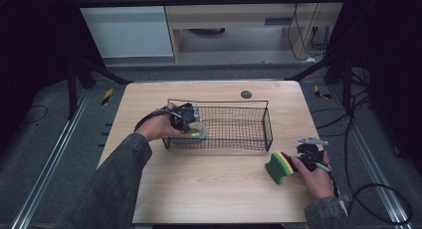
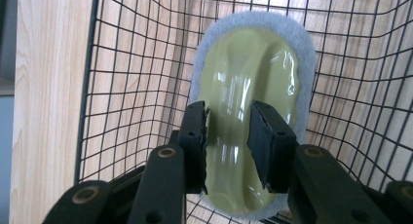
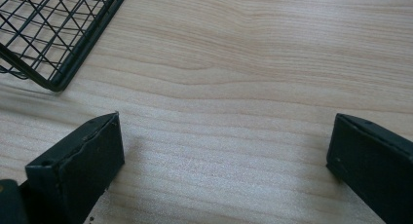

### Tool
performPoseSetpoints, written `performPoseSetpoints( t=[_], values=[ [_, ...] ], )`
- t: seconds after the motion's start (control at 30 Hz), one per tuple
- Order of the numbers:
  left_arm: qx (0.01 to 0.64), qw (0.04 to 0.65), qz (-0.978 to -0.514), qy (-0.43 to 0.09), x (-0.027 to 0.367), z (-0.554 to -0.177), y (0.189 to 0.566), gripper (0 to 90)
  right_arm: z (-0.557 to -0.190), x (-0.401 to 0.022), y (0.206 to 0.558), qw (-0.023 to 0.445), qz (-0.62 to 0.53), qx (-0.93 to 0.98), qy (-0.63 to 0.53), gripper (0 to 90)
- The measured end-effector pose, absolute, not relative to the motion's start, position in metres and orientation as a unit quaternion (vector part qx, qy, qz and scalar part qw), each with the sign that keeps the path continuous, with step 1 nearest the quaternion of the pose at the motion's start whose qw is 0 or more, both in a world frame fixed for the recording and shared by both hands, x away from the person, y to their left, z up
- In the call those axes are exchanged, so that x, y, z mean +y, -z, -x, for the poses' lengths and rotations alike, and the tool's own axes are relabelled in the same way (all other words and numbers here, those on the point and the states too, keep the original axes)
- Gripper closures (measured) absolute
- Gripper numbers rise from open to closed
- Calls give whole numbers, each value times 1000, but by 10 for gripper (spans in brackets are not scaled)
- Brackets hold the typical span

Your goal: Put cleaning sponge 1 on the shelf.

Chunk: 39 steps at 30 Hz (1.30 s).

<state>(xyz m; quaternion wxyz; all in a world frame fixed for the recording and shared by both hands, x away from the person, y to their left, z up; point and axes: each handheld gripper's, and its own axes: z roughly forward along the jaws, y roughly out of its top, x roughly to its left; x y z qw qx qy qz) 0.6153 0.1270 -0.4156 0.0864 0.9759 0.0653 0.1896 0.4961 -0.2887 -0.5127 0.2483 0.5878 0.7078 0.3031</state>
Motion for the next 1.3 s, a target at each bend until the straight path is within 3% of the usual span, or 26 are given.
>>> performPoseSetpoints(
  t=[0.37,0.5,0.63,0.83,1.3],
  values=[
    [88,151,-959,-224,134,-604,391,607,-496,-289,513,248,-588,708,-303,4],
    [94,166,-952,-240,136,-600,382,543,-496,-289,513,248,-588,708,-303,4],
    [111,188,-942,-256,138,-596,372,425,-496,-289,513,248,-588,708,-303,4],
    [150,208,-931,-259,146,-593,361,180,-496,-289,513,248,-587,709,-303,4],
    [205,272,-911,-233,168,-568,358,93,-496,-289,513,248,-588,708,-303,4]
  ],
)
